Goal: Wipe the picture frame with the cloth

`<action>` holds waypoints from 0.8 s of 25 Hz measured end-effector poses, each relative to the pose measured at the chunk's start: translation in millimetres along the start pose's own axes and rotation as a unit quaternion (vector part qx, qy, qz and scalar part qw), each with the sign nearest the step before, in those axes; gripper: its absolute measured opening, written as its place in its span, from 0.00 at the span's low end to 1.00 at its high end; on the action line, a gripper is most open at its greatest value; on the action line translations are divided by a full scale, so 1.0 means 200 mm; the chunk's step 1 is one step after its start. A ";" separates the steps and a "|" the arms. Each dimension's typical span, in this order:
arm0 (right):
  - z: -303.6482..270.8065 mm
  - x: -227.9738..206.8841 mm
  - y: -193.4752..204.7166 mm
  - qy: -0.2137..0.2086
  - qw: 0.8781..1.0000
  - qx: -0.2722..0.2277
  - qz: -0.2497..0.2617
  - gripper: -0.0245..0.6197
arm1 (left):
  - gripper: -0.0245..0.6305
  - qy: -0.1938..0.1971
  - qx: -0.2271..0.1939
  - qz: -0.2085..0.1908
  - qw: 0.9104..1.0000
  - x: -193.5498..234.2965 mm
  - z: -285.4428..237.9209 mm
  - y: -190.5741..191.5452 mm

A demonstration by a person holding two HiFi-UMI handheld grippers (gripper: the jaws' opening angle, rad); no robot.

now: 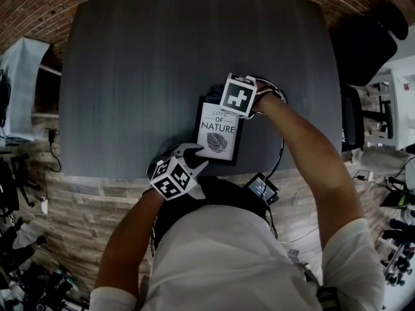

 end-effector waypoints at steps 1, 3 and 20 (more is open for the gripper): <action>0.01 0.00 0.02 0.001 1.000 0.003 -0.001 0.23 | 0.26 0.000 0.000 0.001 1.000 0.00 0.00 0.00; 0.02 0.00 0.07 0.004 1.000 0.011 -0.003 0.23 | 0.25 0.001 -0.001 0.003 1.000 0.00 0.00 0.00; 0.13 0.07 0.57 0.029 0.994 0.048 -0.093 0.23 | 0.22 0.012 -0.002 0.013 1.000 -0.01 0.00 0.01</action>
Point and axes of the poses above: the fingertips, and each gripper's own axes: z backward along the fingers, x to its left, y out of its underside, the point moved 2 cm from there along z, backward along the fingers, and after that the axes turned 2 degrees about -y, right-handed, at the moved point
